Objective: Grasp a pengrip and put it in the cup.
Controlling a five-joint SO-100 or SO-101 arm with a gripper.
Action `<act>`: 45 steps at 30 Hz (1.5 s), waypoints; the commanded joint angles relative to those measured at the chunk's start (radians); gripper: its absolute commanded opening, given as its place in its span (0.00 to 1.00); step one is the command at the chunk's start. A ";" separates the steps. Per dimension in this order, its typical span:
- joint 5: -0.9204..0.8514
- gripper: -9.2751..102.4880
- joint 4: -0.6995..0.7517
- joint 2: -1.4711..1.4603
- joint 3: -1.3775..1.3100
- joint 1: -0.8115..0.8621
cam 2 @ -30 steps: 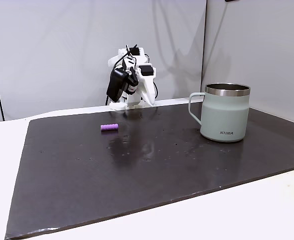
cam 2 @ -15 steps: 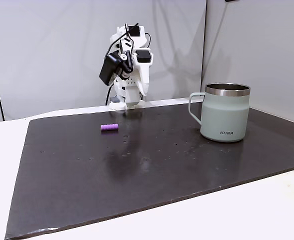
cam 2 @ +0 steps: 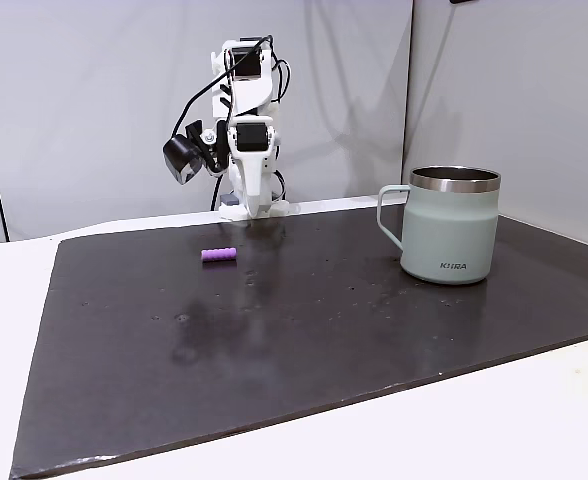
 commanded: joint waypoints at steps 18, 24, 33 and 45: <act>-0.219 0.28 0.173 -0.439 -0.423 0.192; -0.253 0.28 0.201 -0.543 -0.506 0.225; -0.293 0.27 0.152 -0.680 -0.511 0.242; -0.272 0.08 0.149 -0.704 -0.509 0.198</act>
